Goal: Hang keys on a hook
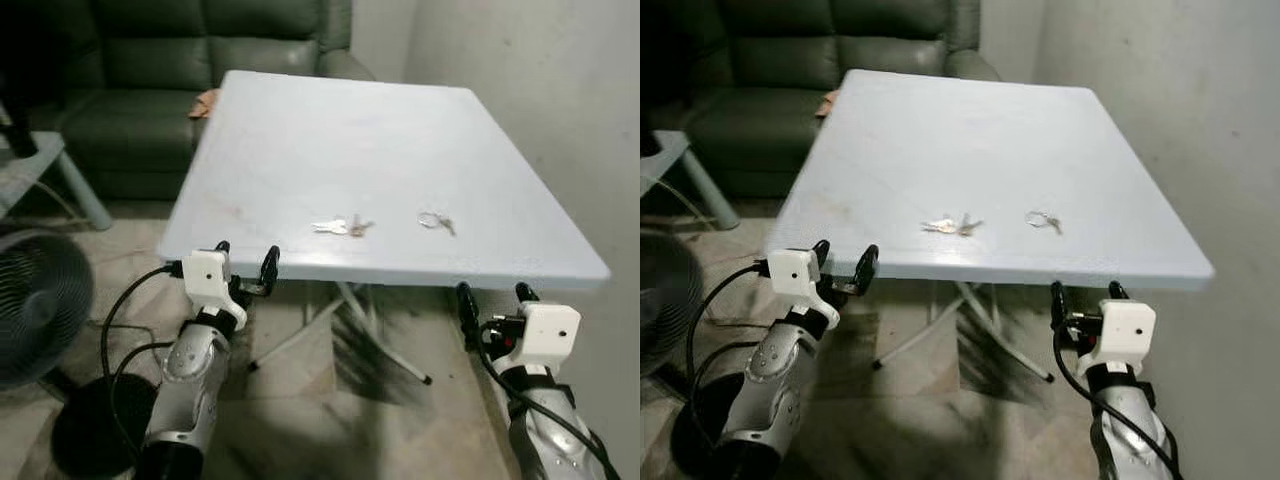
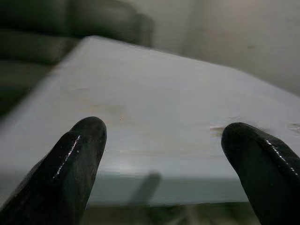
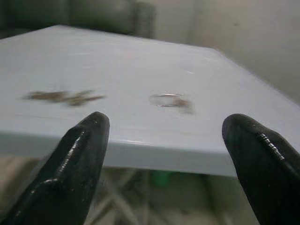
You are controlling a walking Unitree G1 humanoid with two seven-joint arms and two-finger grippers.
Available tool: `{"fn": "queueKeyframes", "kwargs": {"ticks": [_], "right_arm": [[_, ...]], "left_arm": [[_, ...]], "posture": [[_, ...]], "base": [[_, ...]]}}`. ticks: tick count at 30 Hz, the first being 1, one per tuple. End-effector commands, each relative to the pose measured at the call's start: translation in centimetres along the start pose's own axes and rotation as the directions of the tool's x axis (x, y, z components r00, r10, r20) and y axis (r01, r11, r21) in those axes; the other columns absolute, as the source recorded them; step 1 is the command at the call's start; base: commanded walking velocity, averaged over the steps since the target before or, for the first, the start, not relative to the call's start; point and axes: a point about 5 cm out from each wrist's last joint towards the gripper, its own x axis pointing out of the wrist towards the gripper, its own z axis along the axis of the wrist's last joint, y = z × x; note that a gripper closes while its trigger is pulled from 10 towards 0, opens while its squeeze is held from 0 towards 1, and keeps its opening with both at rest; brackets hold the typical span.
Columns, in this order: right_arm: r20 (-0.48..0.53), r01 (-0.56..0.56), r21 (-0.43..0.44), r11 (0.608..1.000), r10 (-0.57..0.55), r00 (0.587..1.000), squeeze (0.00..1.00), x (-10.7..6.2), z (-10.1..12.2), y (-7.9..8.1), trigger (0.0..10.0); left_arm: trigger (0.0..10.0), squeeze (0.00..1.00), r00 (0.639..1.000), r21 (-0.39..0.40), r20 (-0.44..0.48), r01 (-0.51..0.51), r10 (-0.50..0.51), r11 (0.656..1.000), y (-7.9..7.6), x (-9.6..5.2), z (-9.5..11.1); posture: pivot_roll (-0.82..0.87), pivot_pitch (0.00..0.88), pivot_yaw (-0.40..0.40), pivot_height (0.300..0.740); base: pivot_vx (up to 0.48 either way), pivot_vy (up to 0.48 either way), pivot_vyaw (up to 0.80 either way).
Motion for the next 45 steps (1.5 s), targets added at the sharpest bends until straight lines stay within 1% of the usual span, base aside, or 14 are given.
{"fn": "queueKeyframes", "kwargs": {"ticks": [1, 2, 3, 6, 12, 22, 29, 45], "right_arm": [[0.0, 0.014, -0.008, 1.0, -0.014, 1.0, 0.0, -0.04, 0.13, -0.43, 10.0], [0.004, 0.014, -0.016, 1.0, -0.013, 1.0, 0.0, -0.03, 0.19, -0.45, 10.0], [0.014, 0.021, 0.012, 1.0, -0.022, 1.0, 0.0, -0.03, 0.25, -0.51, 10.0], [0.011, 0.027, 0.033, 0.999, -0.028, 1.0, 0.0, 0.01, 0.28, -0.61, 10.0], [0.004, 0.025, 0.03, 0.999, -0.025, 1.0, 0.0, 0.19, 0.27, -0.64, 10.0], [0.005, 0.003, 0.031, 1.0, -0.003, 1.0, 0.0, 0.47, 0.27, -0.45, 10.0], [0.01, -0.013, 0.038, 0.999, 0.012, 1.0, 0.0, 0.76, 0.35, -0.18, 10.0], [0.009, -0.025, 0.049, 0.998, 0.025, 1.0, 0.0, 0.67, 0.19, 0.11, 10.0]], "left_arm": [[10.0, 0.0, 0.999, 0.001, -0.045, -0.012, 0.012, 1.0, -0.07, 0.12, -0.45], [10.0, 0.0, 0.999, 0.007, -0.053, -0.013, 0.013, 1.0, -0.06, 0.16, -0.51], [10.0, 0.0, 0.999, 0.011, -0.052, -0.014, 0.014, 1.0, -0.05, 0.23, -0.51], [10.0, 0.0, 0.999, 0.014, -0.051, -0.011, 0.012, 1.0, -0.09, 0.24, -0.52], [10.0, 0.0, 0.998, 0.014, -0.064, -0.007, 0.008, 1.0, -0.14, 0.26, -0.58], [10.0, 0.0, 0.999, 0.005, -0.05, -0.006, 0.006, 1.0, -0.08, 0.39, -0.32], [10.0, 0.0, 0.999, 0.003, -0.046, -0.002, 0.002, 1.0, -0.01, 0.45, -0.17], [10.0, 0.0, 0.999, 0.02, -0.042, 0.011, -0.01, 1.0, 0.03, 0.5, 0.05]], "posture": [[0.04, 0.1, -0.054, 0.74], [0.04, 0.1, -0.054, 0.74], [0.04, 0.098, -0.054, 0.74], [0.04, 0.096, -0.055, 0.74], [0.04, 0.093, -0.057, 0.74], [0.05, 0.08, -0.06, 0.74], [0.06, 0.069, -0.061, 0.74], [0.06, 0.068, -0.055, 0.74]], "base": [[0.0, 0.0, 0.0], [0.0, 0.0, 0.0], [0.0, 0.0, 0.0], [0.0, 0.0, 0.0], [0.0, 0.0, 0.0], [0.0, 0.0, 0.0], [0.389, 0.0, 0.0], [0.413, 0.0, 0.0]]}}
